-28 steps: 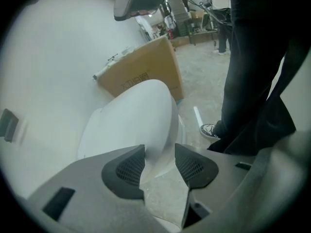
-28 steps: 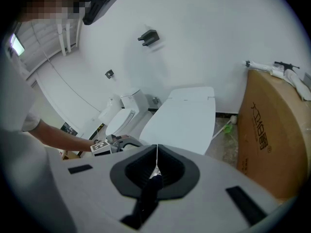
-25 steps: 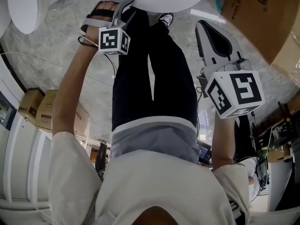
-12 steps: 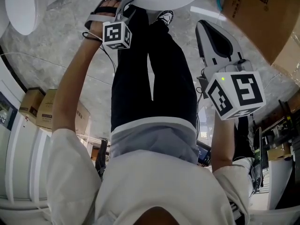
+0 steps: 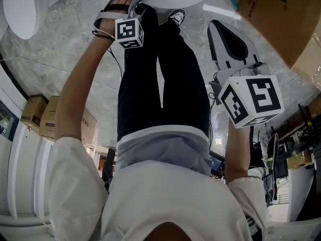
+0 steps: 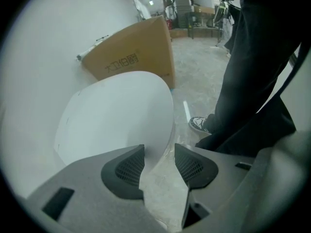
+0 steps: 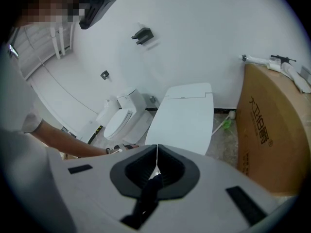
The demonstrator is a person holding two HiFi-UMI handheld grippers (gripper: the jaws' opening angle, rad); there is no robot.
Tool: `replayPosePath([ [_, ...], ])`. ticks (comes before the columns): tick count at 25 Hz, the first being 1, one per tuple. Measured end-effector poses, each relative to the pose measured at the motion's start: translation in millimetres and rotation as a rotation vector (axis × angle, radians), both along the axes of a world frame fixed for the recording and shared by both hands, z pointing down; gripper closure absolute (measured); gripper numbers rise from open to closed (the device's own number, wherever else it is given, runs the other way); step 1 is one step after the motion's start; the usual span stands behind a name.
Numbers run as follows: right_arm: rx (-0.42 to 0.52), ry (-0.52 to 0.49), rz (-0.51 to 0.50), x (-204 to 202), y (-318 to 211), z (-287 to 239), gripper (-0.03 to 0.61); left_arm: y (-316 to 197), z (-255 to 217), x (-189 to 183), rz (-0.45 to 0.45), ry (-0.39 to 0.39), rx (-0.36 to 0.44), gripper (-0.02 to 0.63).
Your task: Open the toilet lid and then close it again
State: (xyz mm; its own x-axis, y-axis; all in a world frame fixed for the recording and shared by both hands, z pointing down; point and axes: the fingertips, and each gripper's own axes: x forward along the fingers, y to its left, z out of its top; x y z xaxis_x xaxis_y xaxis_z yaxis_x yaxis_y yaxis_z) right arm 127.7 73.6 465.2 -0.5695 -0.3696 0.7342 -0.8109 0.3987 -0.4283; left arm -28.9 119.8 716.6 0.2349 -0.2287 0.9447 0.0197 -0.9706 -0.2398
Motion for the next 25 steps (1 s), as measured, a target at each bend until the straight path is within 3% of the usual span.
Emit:
replayPosePath([
  [11, -0.012, 0.008, 0.029, -7.8, 4.1, 1.5, 0.568, -1.6, 7.6, 0.8, -0.023, 0.031, -0.024, 0.428],
  [19, -0.003, 0.008, 0.041, -12.3, -2.7, -6.1, 0.568, -3.8, 0.6, 0.7, -0.067, 0.048, -0.058, 0.488],
  [25, 0.016, 0.016, 0.044, -14.1, -2.6, -25.4, 0.568, -2.5, -21.0, 4.9, -0.189, 0.098, -0.085, 0.522],
])
